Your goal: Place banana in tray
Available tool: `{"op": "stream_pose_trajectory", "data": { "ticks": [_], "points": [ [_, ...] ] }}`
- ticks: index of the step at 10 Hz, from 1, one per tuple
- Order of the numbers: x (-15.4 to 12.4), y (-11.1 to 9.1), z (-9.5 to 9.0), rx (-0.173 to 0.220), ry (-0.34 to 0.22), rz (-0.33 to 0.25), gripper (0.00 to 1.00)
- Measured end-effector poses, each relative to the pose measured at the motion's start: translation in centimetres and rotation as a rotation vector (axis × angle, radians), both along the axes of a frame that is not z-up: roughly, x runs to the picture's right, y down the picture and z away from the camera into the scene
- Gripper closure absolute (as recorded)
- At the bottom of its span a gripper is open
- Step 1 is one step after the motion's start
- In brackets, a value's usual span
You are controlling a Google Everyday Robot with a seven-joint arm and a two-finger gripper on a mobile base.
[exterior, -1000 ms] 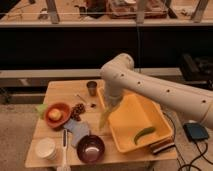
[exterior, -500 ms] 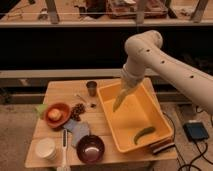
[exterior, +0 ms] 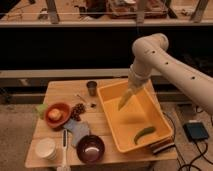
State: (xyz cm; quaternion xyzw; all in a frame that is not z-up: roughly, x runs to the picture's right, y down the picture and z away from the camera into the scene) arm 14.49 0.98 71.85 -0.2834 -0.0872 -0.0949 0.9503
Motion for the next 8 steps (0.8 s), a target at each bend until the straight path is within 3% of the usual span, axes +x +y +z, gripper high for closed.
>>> {"op": "stream_pose_trajectory", "data": {
  "ticks": [2,5,8],
  "points": [
    [0.1,2.6,3.8,0.017,0.038,0.057,0.48],
    [1.0,4.7,6.6,0.055,0.103,0.101,0.22],
    [1.3,4.7,6.7,0.068,0.117,0.118,0.20]
  ]
}}
